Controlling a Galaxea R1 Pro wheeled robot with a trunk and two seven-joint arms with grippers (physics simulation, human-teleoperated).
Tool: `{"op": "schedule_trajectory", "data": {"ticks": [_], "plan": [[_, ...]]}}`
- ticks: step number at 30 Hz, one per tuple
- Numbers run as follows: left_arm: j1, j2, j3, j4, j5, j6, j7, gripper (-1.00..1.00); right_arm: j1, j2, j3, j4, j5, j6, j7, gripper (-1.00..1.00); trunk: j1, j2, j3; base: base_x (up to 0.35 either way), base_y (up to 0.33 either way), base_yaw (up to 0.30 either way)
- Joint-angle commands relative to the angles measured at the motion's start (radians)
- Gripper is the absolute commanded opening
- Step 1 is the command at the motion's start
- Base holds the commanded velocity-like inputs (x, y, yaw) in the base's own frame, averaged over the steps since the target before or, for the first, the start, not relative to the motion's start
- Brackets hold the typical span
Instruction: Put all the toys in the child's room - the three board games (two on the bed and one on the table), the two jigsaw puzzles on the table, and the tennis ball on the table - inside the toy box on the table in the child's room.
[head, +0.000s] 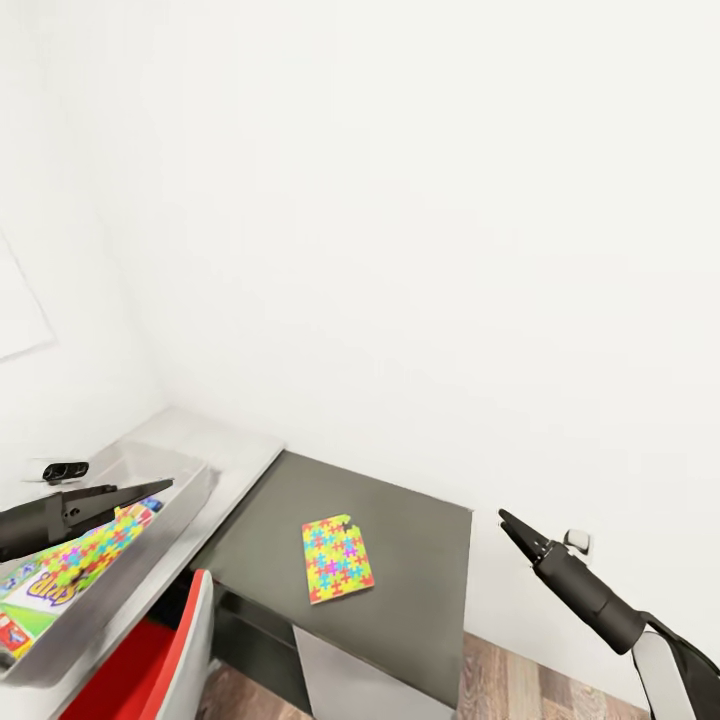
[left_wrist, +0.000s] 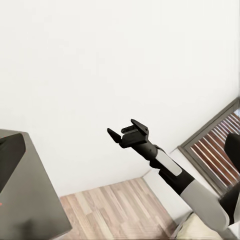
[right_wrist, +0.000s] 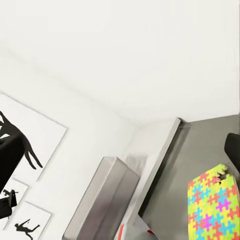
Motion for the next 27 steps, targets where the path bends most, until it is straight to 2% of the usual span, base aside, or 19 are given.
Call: {"op": "schedule_trajectory", "data": {"ticks": [1,27], "plan": [[0.0,0.0,0.0,0.0,-0.001,0.011,-0.004,1.0,-0.001,0.0,-0.001,0.0,-0.004,0.006,0.001,1.0,0.001,-0.002,-0.001,0.0,0.0,-0.21],[-0.002,-0.001,-0.009,0.0,-0.003,0.011,-0.004,1.0,-0.006,0.0,-0.003,0.027,-0.004,0.005,0.0,1.0,0.001,-0.002,0.032,0.0,-0.027,-0.21]]}}
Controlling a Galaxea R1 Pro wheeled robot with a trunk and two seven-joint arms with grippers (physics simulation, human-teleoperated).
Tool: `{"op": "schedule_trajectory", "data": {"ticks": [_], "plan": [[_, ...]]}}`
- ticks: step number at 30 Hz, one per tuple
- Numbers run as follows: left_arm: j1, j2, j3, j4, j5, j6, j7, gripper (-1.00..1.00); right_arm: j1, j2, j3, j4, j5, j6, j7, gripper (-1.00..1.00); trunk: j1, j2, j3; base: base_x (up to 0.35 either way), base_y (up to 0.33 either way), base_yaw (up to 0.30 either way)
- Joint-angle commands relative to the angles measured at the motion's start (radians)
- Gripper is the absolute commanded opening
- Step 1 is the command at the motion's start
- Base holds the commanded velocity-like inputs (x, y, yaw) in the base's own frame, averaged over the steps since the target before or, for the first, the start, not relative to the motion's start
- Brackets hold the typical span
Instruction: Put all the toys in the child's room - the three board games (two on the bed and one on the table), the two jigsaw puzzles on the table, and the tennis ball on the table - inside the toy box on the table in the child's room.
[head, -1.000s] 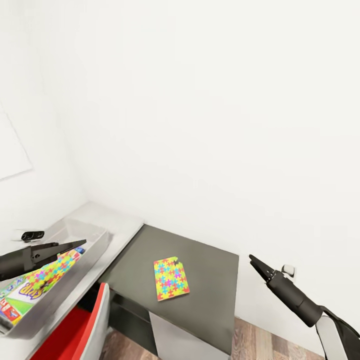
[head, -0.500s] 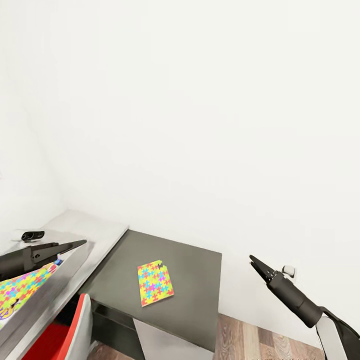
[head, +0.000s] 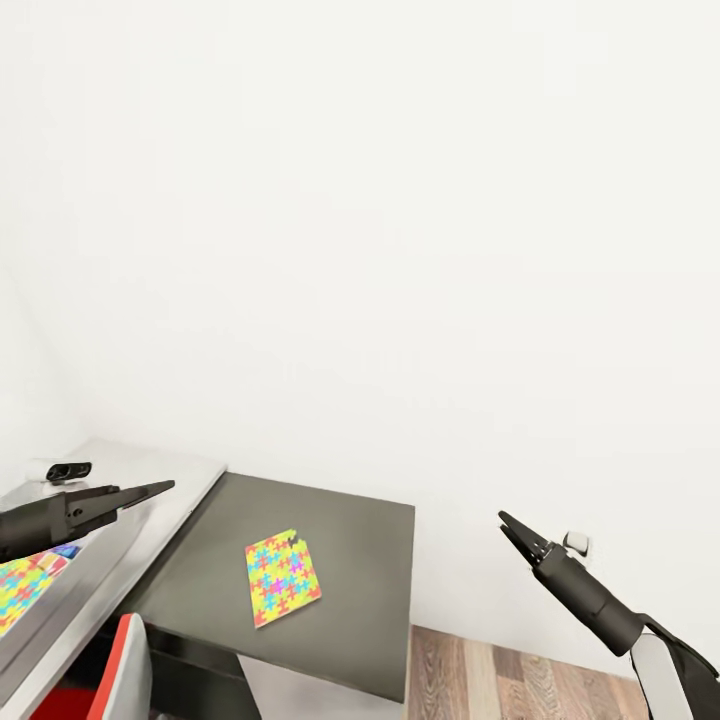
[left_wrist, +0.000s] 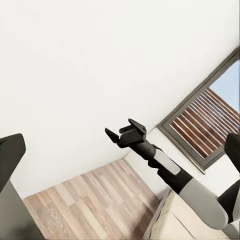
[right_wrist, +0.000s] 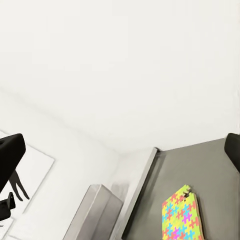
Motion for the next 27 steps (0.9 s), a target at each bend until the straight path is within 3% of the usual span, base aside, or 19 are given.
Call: {"op": "schedule_trajectory", "data": {"ticks": [1,27], "plan": [[-0.001,0.0,-0.001,0.0,-0.002,0.011,-0.004,1.0,-0.001,0.0,-0.001,0.0,-0.004,0.006,0.001,1.0,0.001,-0.002,-0.001,0.0,0.0,-0.21],[-0.001,-0.007,-0.003,0.0,-0.01,0.009,-0.004,1.0,-0.003,-0.003,-0.002,0.011,-0.004,0.005,-0.008,1.0,0.001,-0.002,0.031,0.0,0.0,-0.202]]}}
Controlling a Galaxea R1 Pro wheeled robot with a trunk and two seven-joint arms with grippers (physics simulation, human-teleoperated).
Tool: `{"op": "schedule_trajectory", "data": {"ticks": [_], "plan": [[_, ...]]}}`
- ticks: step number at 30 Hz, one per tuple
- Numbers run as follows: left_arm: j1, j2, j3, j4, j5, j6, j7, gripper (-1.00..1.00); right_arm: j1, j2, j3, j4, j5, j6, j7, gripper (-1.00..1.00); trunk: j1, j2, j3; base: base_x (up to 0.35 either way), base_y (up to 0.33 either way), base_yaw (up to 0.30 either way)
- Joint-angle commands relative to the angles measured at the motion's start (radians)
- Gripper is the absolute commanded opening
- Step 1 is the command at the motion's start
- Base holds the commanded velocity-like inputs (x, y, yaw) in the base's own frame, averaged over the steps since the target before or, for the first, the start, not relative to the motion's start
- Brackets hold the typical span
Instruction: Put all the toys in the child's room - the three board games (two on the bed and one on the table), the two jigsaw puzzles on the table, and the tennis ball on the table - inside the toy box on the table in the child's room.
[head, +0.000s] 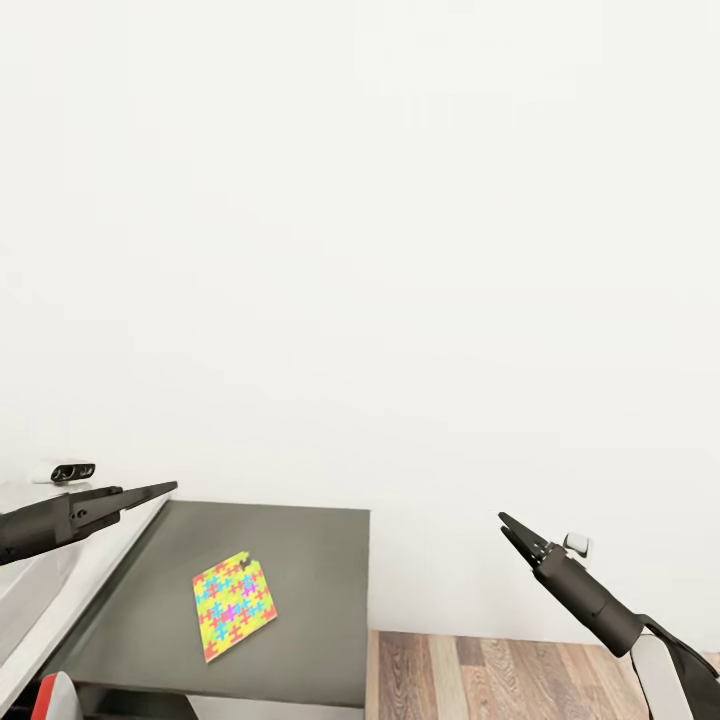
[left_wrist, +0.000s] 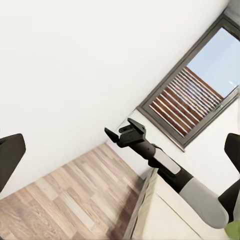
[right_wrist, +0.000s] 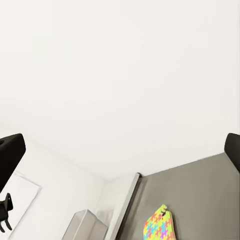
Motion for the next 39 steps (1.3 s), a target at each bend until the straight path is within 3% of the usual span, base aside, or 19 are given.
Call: {"op": "schedule_trajectory", "data": {"ticks": [1,27,30,32,36,39], "plan": [[-0.001,0.0,0.0,0.0,-0.001,0.011,-0.004,1.0,-0.001,0.0,0.0,0.0,-0.004,0.006,-0.001,1.0,0.001,-0.002,-0.002,0.016,0.0,-0.063],[-0.002,0.0,0.0,0.004,-0.004,0.011,-0.004,1.0,-0.005,0.0,0.001,0.015,0.01,0.0,-0.022,1.0,0.001,-0.002,-0.009,0.052,-0.015,-0.005],[-0.003,-0.001,-0.002,0.008,-0.021,0.009,-0.004,1.0,-0.008,0.0,0.001,0.017,0.013,0.004,-0.042,1.0,0.001,-0.002,-0.009,0.0,0.0,0.0],[-0.004,-0.002,-0.003,0.011,-0.053,0.009,-0.004,1.0,-0.008,0.0,0.001,0.017,0.013,0.004,-0.061,1.0,0.001,-0.002,-0.009,0.0,0.0,0.0],[-0.011,-0.008,-0.003,0.018,-0.138,0.017,0.077,1.0,-0.008,0.0,0.002,0.017,0.013,0.004,-0.101,1.0,0.001,-0.002,-0.009,0.0,0.0,0.0],[-0.015,-0.027,-0.003,0.026,-0.16,0.019,0.167,1.0,-0.008,0.0,0.002,0.017,0.013,0.003,-0.127,1.0,0.001,-0.002,-0.009,0.0,0.0,0.0]]}}
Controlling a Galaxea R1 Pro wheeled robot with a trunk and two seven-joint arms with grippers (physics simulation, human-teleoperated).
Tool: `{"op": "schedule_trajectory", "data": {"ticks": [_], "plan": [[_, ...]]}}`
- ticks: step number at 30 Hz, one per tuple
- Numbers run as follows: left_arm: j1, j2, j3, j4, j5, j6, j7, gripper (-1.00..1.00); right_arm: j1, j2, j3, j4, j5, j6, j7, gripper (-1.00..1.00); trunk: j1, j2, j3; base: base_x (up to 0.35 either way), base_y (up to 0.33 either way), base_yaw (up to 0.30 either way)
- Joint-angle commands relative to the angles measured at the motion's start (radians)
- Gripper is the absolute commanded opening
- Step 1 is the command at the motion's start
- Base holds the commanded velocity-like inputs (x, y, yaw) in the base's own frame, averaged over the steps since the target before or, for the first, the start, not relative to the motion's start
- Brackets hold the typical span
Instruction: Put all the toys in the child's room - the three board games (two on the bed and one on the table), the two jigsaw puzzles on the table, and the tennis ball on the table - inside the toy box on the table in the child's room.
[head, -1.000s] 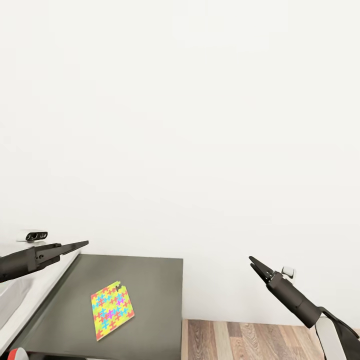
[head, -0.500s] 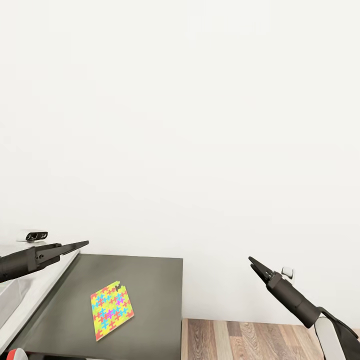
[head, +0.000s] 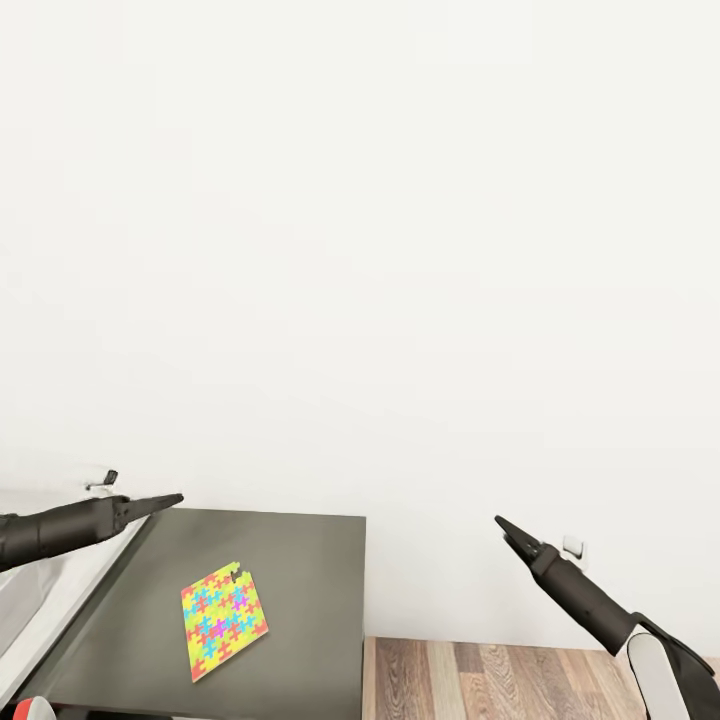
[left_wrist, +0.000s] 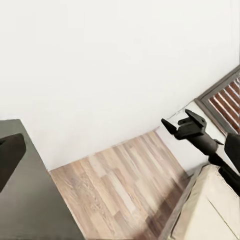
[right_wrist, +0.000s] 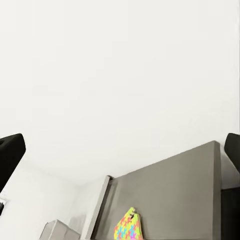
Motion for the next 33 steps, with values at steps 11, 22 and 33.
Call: {"op": "schedule_trajectory", "data": {"ticks": [11,22,33], "plan": [[-0.014,-0.109,-0.002,0.03,-0.012,0.012,0.468,1.0,-0.014,0.0,0.007,-0.01,-0.007,0.02,-0.349,1.0,0.001,-0.002,-0.002,0.0,0.0,0.0],[-0.115,-0.277,-0.072,0.255,-0.008,0.002,1.11,1.0,-0.05,0.003,0.109,-0.004,-0.002,0.018,-0.542,1.0,0.001,-0.002,-0.002,0.0,0.0,0.0],[-0.23,-0.311,-0.079,0.565,-0.006,-0.214,1.434,1.0,-0.054,0.01,0.135,0.012,-0.003,0.008,-0.644,1.0,0.001,-0.002,-0.002,0.0,0.0,0.0]]}}
